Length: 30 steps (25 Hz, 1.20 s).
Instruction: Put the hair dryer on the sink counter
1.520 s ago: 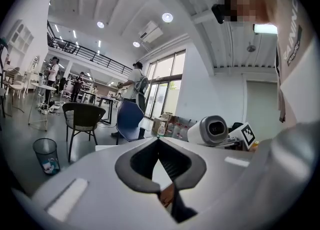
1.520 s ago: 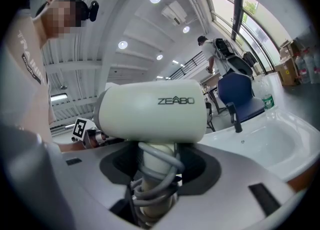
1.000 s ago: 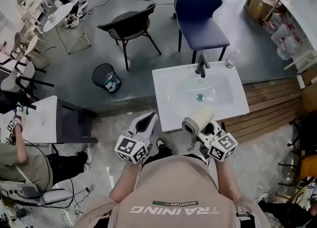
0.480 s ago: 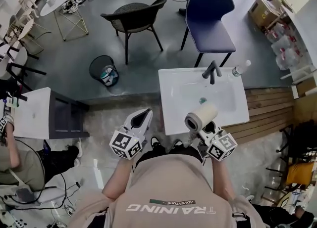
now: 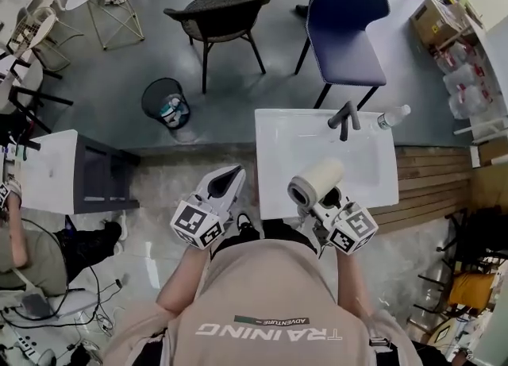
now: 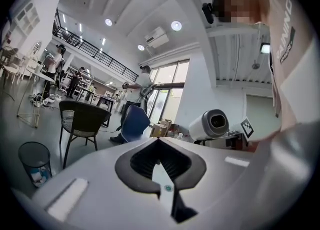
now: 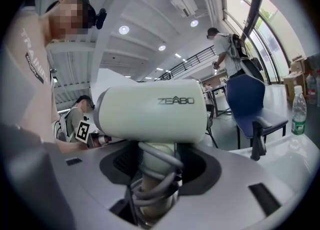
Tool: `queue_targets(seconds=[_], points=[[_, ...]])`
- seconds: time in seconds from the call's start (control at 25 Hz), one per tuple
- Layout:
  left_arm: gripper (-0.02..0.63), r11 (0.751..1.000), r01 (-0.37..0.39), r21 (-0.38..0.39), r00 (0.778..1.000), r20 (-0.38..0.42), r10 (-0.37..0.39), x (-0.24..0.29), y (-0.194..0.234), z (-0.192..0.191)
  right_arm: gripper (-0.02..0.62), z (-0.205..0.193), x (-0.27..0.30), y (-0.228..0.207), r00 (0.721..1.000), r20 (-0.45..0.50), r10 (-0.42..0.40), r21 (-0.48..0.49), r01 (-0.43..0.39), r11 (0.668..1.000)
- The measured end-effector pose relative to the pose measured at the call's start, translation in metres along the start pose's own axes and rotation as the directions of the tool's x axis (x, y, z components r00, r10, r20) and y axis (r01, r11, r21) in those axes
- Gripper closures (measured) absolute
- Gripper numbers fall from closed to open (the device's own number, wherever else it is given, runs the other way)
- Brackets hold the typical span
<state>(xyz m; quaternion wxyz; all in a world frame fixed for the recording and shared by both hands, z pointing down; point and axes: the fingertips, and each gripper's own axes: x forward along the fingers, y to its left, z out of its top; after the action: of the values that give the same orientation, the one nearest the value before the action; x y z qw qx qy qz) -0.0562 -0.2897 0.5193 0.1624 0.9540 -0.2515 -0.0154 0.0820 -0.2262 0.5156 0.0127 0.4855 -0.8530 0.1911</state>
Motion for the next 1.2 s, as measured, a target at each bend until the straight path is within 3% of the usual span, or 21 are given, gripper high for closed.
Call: queue_targets(seconds=[0.52, 0.76, 0.96, 1.2], points=[[0.598, 0.996, -0.06, 0.06, 0.998, -0.024, 0.062, 0.074, 0.003, 0.021, 0.38, 0.036, 0.048, -0.065, 0.983, -0.066, 0.17, -0.163, -0.178, 0.97], [0.598, 0.983, -0.153, 0.102, 0.987, -0.023, 0.156, 0.083, 0.015, 0.037, 0.38, 0.044, 0.082, -0.078, 0.957, -0.136, 0.256, -0.295, -0.286, 0.912], [0.598, 0.965, -0.248, 0.09, 0.968, -0.011, 0.25, 0.072, 0.024, 0.039, 0.38, 0.035, 0.108, -0.086, 0.928, -0.227, 0.295, -0.392, -0.364, 0.845], [0.598, 0.963, -0.259, 0.078, 0.966, 0.01, 0.259, 0.058, 0.03, 0.038, 0.38, 0.032, 0.134, -0.087, 0.898, -0.323, 0.297, -0.432, -0.42, 0.798]])
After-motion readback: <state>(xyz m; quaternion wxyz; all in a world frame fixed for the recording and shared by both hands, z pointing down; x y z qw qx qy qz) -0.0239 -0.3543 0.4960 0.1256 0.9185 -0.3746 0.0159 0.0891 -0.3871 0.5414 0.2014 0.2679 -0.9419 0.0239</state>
